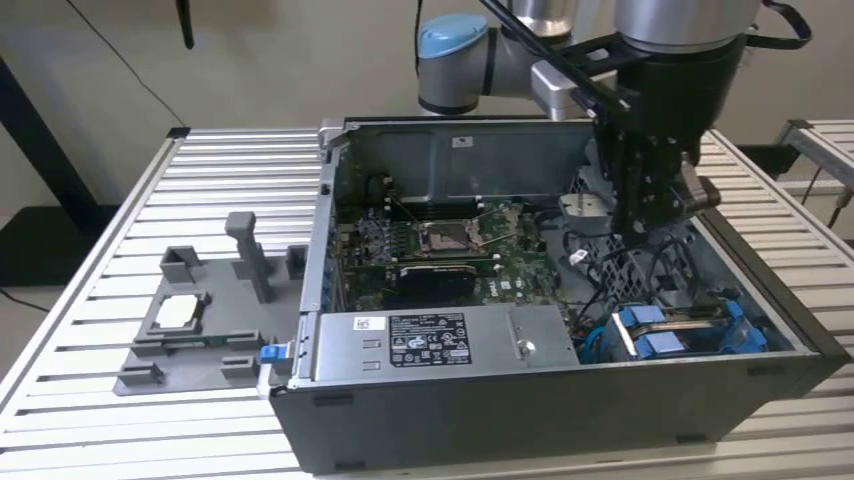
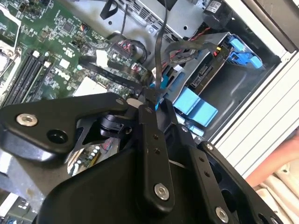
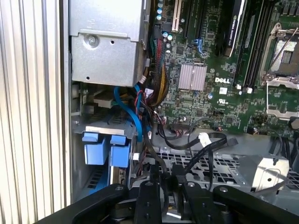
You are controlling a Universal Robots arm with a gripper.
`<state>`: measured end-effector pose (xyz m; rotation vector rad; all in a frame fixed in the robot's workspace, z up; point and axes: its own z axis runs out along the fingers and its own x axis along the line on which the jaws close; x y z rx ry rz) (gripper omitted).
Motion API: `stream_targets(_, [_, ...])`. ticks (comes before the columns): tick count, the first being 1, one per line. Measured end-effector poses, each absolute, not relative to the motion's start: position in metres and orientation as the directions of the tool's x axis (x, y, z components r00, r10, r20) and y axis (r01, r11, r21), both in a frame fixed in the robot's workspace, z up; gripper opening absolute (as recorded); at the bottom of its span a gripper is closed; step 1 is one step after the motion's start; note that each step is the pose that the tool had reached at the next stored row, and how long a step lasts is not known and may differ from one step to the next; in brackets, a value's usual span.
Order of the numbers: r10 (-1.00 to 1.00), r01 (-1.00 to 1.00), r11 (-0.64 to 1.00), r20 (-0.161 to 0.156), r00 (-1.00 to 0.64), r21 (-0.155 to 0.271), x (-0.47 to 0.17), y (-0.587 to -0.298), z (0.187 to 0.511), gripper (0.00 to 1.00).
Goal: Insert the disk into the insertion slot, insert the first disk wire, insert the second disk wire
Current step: 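Insert the second disk wire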
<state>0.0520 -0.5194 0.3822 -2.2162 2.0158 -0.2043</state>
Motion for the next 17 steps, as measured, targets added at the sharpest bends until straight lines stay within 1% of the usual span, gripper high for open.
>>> stream_targets(5, [-0.996,-0.977,-0.094,0.008,0.094,-0.193,0.051,-0.519,0.381,0.25])
stream_targets(7, [-0.996,-0.977,-0.094,0.009,0.094,-0.193,0.051,-0.519,0.381,0.24])
stream_targets(8, [-0.996,-0.977,-0.094,0.009,0.094,-0.193,0.051,-0.519,0.381,0.16])
stream_targets(17, [-0.996,-0.979,-0.093,0.005,0.094,-0.182,0.061,-0.530,0.379,0.16])
